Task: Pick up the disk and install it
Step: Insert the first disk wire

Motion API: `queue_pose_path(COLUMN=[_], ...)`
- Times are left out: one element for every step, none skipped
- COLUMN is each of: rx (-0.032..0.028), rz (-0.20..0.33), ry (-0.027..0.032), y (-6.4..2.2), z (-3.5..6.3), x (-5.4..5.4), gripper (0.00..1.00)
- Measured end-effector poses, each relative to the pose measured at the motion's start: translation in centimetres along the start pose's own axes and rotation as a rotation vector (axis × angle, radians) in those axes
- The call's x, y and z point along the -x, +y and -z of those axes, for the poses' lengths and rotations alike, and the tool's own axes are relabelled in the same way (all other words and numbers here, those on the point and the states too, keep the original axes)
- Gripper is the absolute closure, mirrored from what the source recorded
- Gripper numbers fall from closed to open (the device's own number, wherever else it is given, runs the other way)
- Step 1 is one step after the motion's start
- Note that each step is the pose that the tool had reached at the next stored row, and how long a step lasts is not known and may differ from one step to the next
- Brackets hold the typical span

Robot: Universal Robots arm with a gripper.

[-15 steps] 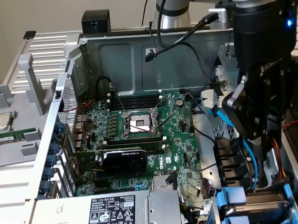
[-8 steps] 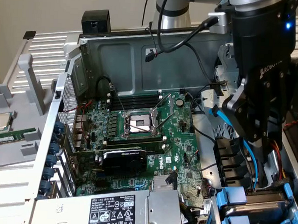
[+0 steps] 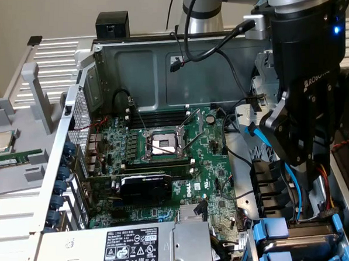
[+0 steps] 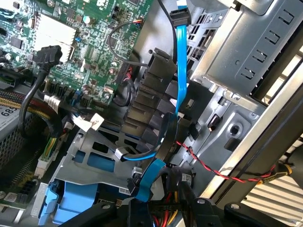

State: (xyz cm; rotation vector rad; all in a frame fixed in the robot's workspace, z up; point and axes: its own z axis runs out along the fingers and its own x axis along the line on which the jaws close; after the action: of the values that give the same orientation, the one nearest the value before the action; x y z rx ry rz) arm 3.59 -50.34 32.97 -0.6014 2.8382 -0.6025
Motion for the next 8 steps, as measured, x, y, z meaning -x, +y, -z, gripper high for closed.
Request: queue_pose_path(rx=[0.0000, 0.0000, -0.0001, -0.0001, -0.0001, -0.0001, -0.0001, -0.0001], rz=[0.000, 0.000, 0.000, 0.000, 0.000, 0.000, 0.000, 0.000], ry=[0.0000, 0.0000, 0.0001, 0.0000, 0.0001, 0.0000, 0.0001, 0.0001], y=[0.00, 0.00, 0.00, 0.00, 0.00, 0.00, 0.00, 0.00], z=[0.00, 0.00, 0.00, 0.00, 0.00, 0.00, 0.00, 0.00], x=[0.00, 0.00, 0.00, 0.00, 0.00, 0.00, 0.00, 0.00], gripper=[0.65, 0.65, 0.65, 0.65, 0.65, 0.65, 0.65, 0.65])
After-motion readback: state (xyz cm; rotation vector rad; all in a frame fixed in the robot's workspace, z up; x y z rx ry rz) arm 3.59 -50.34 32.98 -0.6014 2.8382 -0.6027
